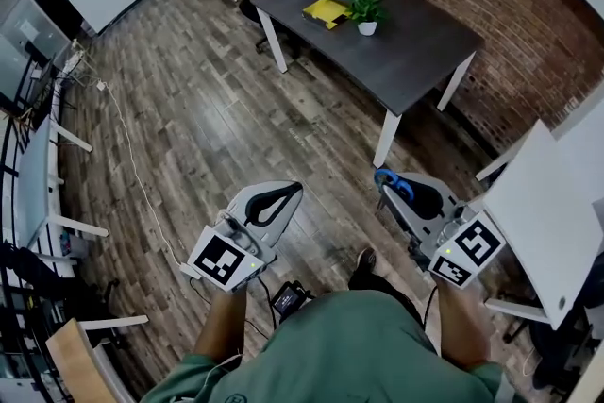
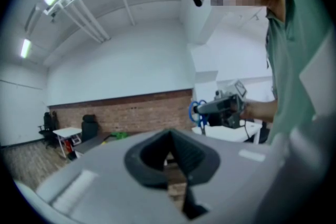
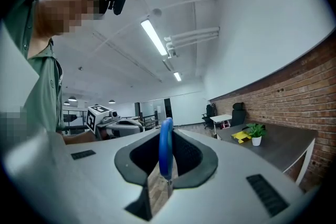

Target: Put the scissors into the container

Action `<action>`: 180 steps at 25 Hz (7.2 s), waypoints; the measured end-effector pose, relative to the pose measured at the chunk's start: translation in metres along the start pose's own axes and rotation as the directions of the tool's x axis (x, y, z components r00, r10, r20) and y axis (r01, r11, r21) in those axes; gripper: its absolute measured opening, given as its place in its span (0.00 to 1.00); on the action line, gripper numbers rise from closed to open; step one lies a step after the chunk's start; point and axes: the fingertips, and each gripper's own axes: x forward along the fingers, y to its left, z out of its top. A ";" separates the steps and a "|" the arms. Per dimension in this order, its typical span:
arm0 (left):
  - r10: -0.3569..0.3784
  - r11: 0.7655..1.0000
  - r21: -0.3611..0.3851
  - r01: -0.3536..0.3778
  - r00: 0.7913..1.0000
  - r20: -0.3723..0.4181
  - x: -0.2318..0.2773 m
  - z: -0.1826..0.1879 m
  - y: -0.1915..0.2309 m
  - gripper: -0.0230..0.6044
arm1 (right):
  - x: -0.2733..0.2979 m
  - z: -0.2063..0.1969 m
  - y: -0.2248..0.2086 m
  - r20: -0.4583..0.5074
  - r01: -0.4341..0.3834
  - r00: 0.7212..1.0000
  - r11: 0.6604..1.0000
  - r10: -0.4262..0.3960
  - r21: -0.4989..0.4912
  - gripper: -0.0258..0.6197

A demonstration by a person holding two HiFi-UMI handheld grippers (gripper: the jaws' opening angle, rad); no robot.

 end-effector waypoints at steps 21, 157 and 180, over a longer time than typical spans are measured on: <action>0.062 0.998 -0.005 -0.062 0.996 -0.058 0.145 -0.008 0.125 0.04 | 0.097 0.016 -0.166 -0.012 -0.115 0.993 0.993 0.115 0.039 0.12; -0.203 0.932 -0.344 0.117 0.953 -0.226 0.596 -0.275 0.822 0.04 | 0.716 -0.200 -0.864 -0.442 0.318 0.856 0.947 -0.268 0.042 0.11; -0.224 0.917 -0.379 0.121 0.944 -0.240 0.611 -0.304 0.823 0.04 | 0.734 -0.272 -0.867 -0.571 0.238 0.776 0.963 -0.267 -0.127 0.12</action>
